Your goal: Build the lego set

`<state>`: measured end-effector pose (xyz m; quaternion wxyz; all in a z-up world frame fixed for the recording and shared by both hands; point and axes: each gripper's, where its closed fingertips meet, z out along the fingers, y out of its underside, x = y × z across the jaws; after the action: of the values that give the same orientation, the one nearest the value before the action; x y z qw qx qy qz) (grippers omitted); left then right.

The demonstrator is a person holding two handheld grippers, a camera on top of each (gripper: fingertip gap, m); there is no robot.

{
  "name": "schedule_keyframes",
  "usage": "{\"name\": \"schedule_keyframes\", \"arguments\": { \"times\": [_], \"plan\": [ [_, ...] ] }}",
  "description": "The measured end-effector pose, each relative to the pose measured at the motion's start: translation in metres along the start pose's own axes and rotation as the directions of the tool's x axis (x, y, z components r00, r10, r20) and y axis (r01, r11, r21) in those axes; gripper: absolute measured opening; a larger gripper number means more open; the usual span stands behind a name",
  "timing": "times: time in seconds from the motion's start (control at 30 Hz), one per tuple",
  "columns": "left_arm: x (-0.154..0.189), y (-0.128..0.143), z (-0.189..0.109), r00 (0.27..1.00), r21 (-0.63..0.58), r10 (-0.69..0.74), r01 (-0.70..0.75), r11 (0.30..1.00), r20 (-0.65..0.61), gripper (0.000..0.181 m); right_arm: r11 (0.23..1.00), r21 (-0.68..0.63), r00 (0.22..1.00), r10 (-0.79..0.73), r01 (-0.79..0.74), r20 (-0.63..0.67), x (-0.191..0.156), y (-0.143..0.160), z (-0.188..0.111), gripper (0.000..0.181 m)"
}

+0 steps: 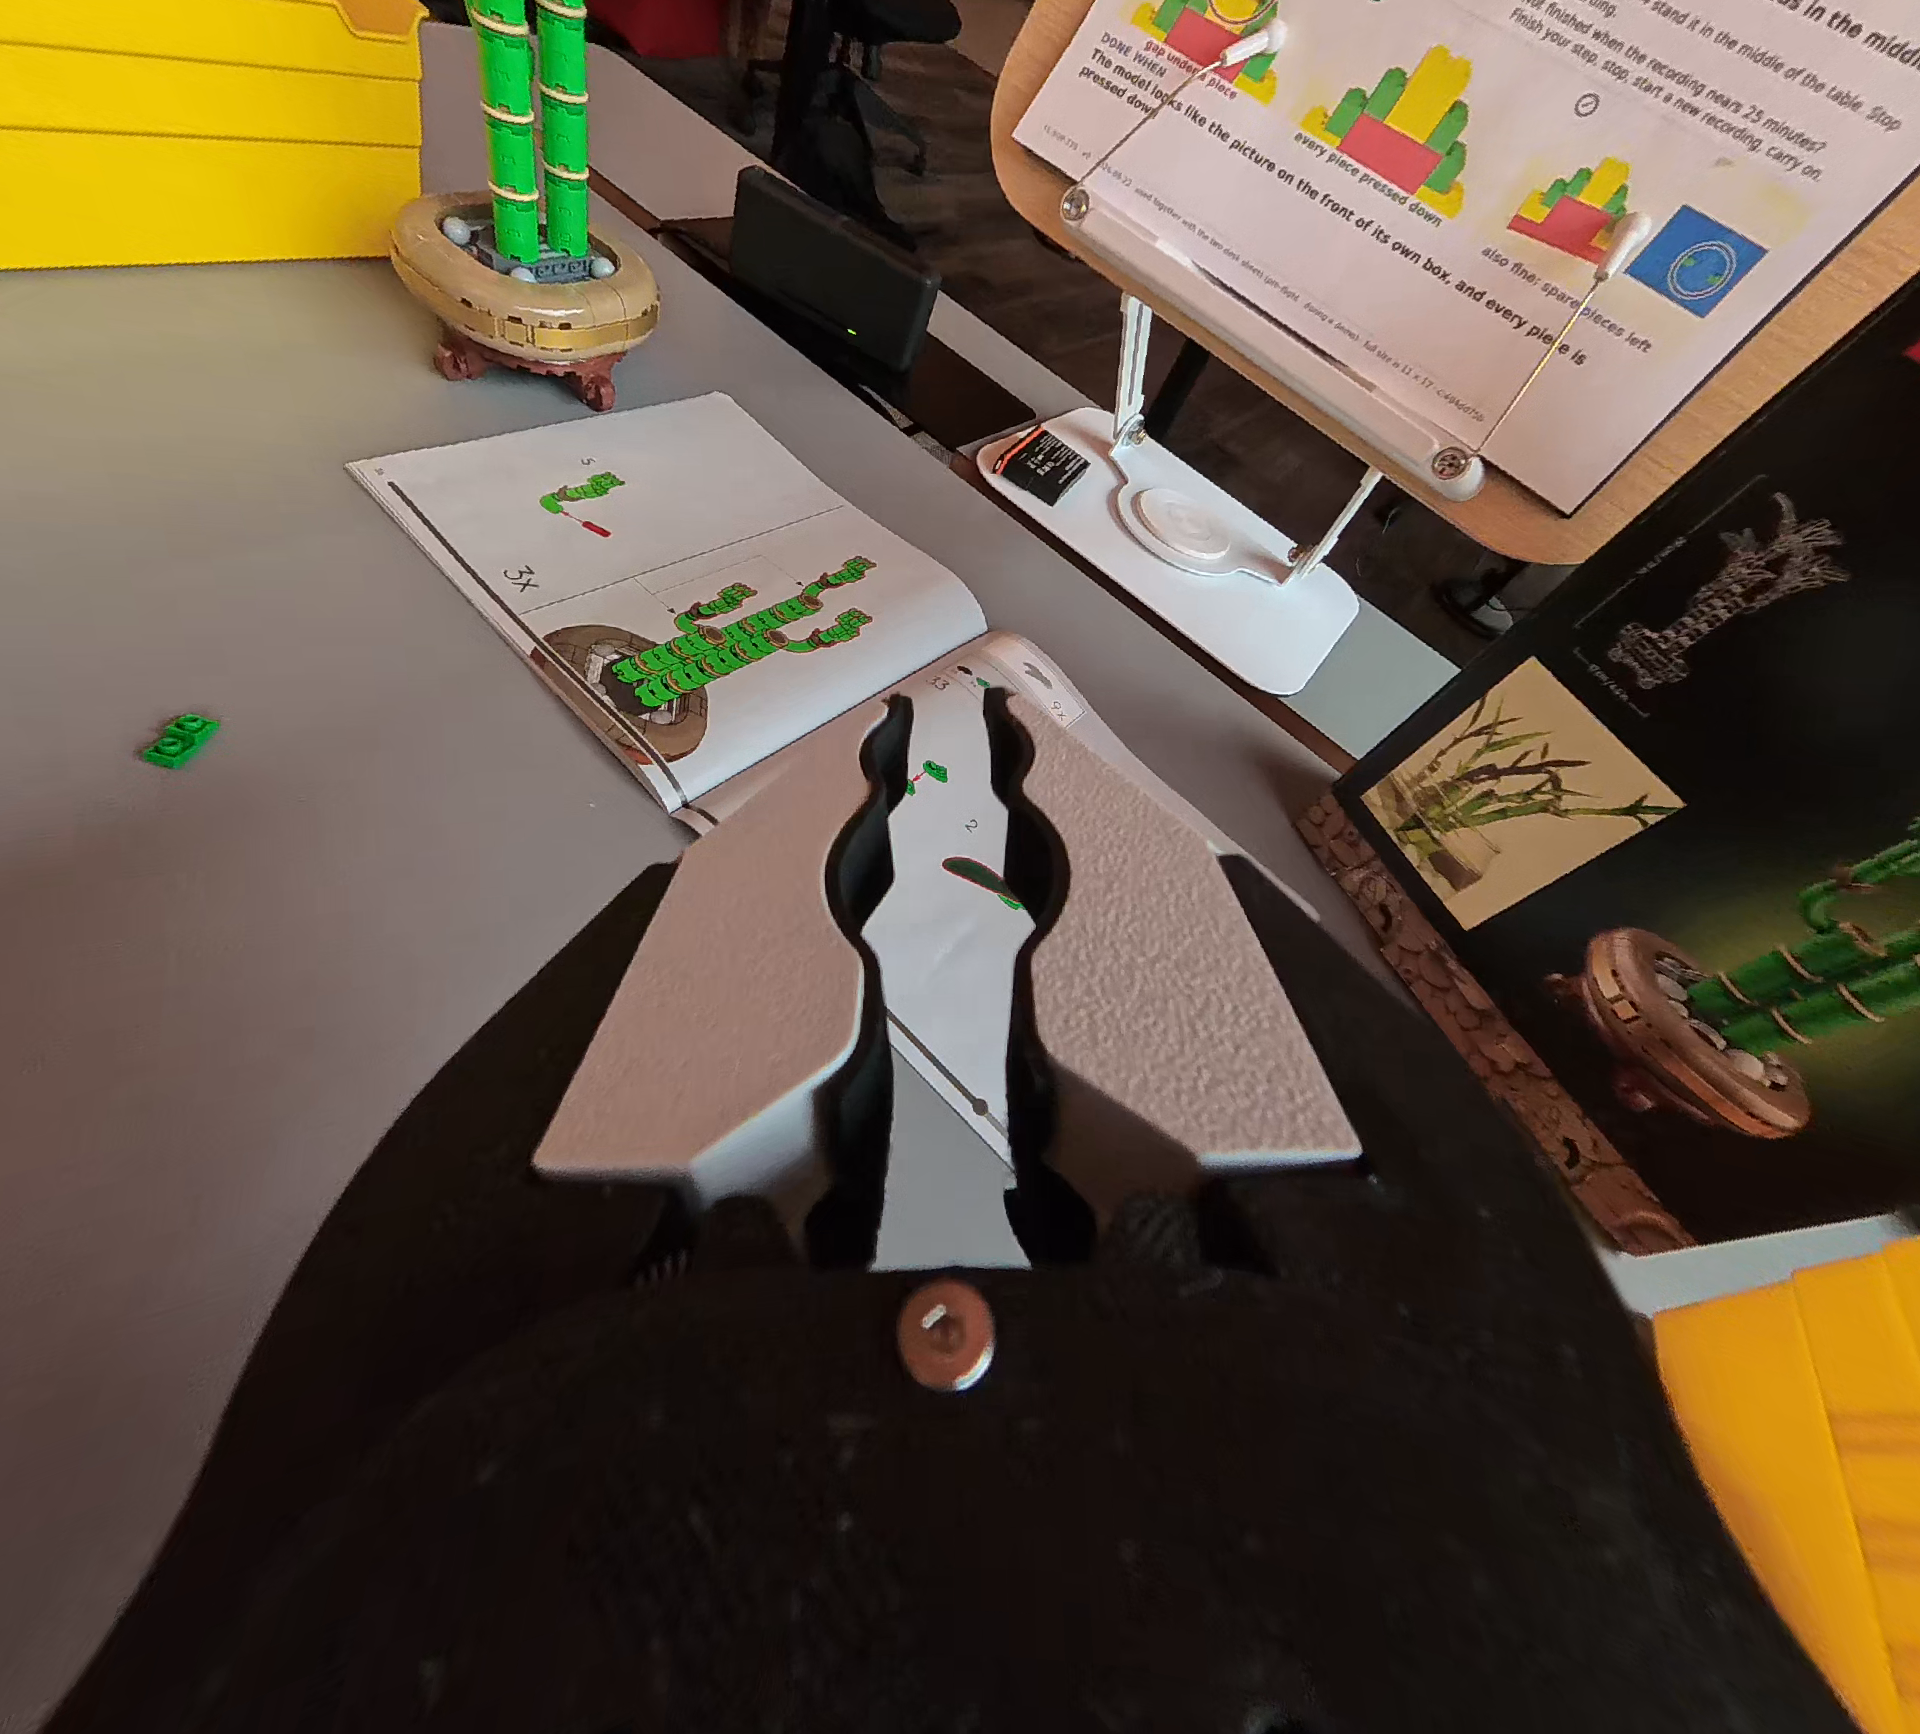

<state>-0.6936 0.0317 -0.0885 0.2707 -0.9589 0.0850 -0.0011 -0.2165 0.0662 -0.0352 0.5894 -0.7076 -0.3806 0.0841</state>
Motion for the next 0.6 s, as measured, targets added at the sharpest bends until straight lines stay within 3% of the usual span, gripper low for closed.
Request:
{"name": "schedule_keyframes", "arguments": {
  "times": [0.1, 0.23, 0.6],
  "plan": [
    [0.001, 0.009, 0.034, 0.997, -0.09, -0.016, 0.008, 0.996, -0.08, 0.021, 1.0, 0.0, 1.0, 0.018, -0.018, 0.012, 0.001, 0.003, 0.004, 0.014],
    [-0.005, 0.024, 0.063, 0.996, -0.188, -0.045, 0.029, 0.982, -0.083, 0.024, 1.0, -0.001, 1.0, 0.015, -0.015, 0.011, 0.003, 0.004, 0.007, 0.014],
    [-0.011, 0.031, 0.074, 0.998, -0.21, -0.02, 0.007, 0.978, -0.062, 0.01, 0.998, -0.025, 0.998, -0.052, 0.053, 0.022, -0.006, 0.006, 0.01, 0.014]
  ]
}}
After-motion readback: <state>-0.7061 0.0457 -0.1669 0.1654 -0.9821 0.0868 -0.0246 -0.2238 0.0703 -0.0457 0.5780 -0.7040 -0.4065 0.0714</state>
